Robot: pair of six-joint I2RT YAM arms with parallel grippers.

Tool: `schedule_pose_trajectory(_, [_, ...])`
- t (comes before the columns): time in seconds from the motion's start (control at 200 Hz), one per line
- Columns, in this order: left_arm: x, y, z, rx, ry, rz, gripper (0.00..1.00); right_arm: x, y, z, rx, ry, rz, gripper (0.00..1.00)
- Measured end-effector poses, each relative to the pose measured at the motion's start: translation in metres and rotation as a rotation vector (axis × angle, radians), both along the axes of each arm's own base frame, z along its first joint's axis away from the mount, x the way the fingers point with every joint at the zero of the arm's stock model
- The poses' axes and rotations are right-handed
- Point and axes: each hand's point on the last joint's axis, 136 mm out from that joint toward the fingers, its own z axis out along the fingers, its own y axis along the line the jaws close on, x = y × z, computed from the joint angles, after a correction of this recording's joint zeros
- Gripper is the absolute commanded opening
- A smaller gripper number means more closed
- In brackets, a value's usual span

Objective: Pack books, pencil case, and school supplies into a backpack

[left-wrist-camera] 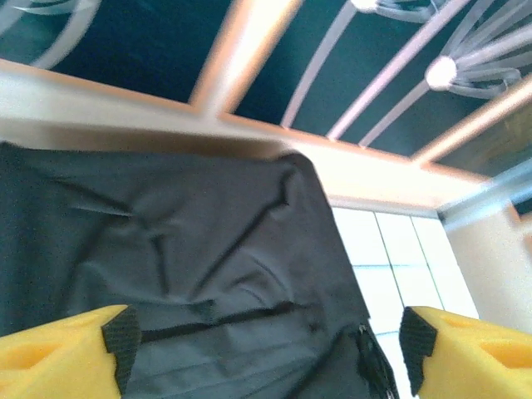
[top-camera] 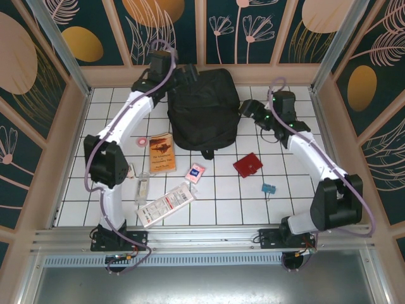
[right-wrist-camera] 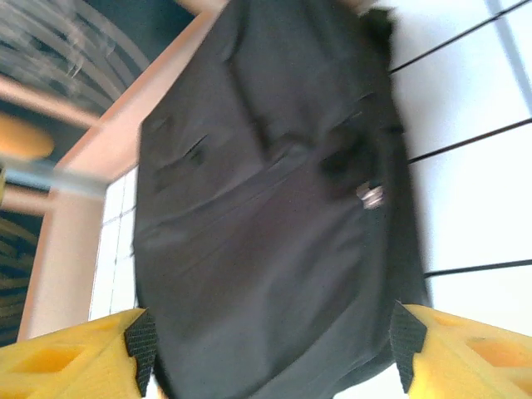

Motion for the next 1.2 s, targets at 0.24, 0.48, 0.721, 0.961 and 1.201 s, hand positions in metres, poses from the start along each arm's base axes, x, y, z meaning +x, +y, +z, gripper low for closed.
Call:
schedule_pose_trajectory(0.24, [-0.019,-0.099,-0.064,0.008,0.118,-0.235,0.66,0.045,-0.024,-0.047,0.043,0.141,-0.047,0.63])
schedule_pose_trajectory(0.48, [-0.036,-0.131,-0.106,-0.02,0.221,-0.307,0.61,0.082,-0.009,-0.062,0.086,0.177,0.01,0.53])
schedule_pose_trajectory(0.721, [-0.04,-0.136,-0.124,-0.037,0.262,-0.303,0.62,0.093,0.009,-0.097,0.126,0.256,0.057,0.32])
schedule_pose_trajectory(0.961, [-0.058,-0.115,-0.149,0.021,0.323,-0.254,0.63,0.082,0.029,-0.107,0.152,0.257,0.101,0.08])
schedule_pose_trajectory(1.201, [-0.079,-0.093,-0.123,0.033,0.3,-0.225,0.64,0.045,0.048,-0.116,0.168,0.261,0.145,0.08])
